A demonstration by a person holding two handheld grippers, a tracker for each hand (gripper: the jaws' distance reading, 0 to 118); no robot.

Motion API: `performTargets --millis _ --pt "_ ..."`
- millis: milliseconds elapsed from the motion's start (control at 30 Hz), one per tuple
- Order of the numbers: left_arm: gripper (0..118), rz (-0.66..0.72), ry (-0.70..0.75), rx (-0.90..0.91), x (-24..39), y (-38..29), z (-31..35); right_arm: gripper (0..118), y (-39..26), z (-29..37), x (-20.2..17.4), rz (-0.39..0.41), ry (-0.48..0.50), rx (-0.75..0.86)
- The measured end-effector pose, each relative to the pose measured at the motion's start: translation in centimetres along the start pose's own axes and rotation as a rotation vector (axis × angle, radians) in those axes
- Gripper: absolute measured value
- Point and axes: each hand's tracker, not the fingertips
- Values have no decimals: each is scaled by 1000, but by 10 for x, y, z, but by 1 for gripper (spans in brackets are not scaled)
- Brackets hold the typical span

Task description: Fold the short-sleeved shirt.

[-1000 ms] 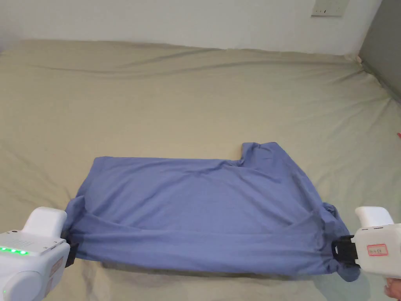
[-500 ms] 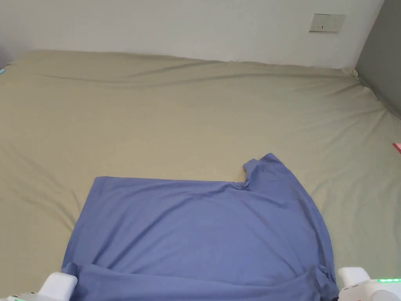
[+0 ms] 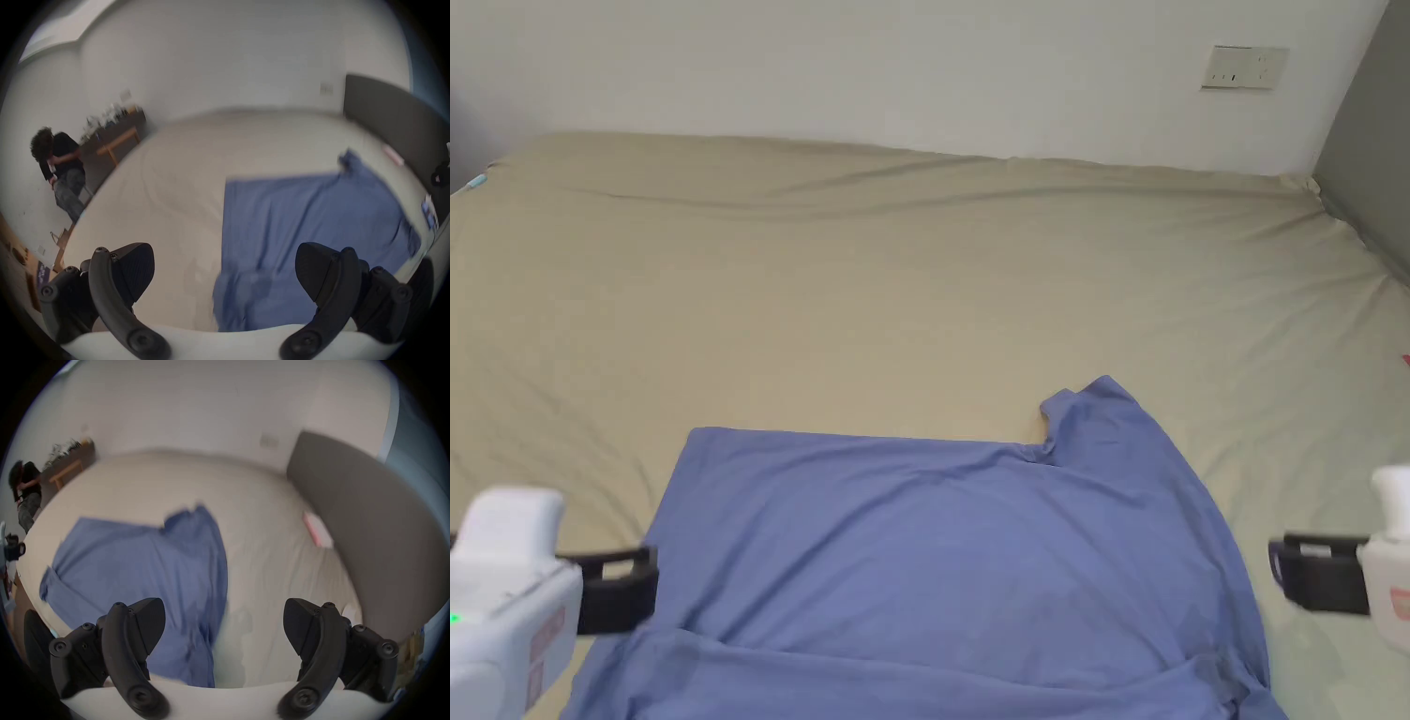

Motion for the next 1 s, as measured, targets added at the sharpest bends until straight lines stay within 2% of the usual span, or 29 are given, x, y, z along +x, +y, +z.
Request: performTargets --millis 67,133,200,233,267,300,333,400,533,667,800,867,1000 --pt "113 39 -15 150 10 35 24 104 28 31 -18 29 -22 165" --pt "106 73 -25 290 24 63 49 103 48 57 -39 29 5 296" --pt "84 86 -30 412 42 86 71 95 60 74 -59 -2 21 395" --pt "66 77 -28 453 50 94 80 82 65 81 -70 -3 24 432" --pt "36 56 -20 492 60 101 86 50 68 87 -82 7 34 469" --pt "16 34 -9 520 70 106 89 19 70 90 -91 14 35 501" --pt "5 17 -3 540 77 109 91 1 72 90 -100 19 23 529" --pt "0 -32 3 571 94 113 94 1 73 90 -117 32 -12 577" --pt "0 -67 -26 565 112 115 87 1 77 80 -134 27 56 549" --pt "0 -87 -51 530 119 113 70 1 78 61 -141 77 21 533" --pt "0 -108 -102 387 118 100 26 1 76 34 -140 79 37 475" --pt "0 -76 -156 295 111 83 -6 1 72 18 -138 86 39 440" --pt "0 -83 -118 61 91 44 -95 1 63 -17 -126 79 38 349"
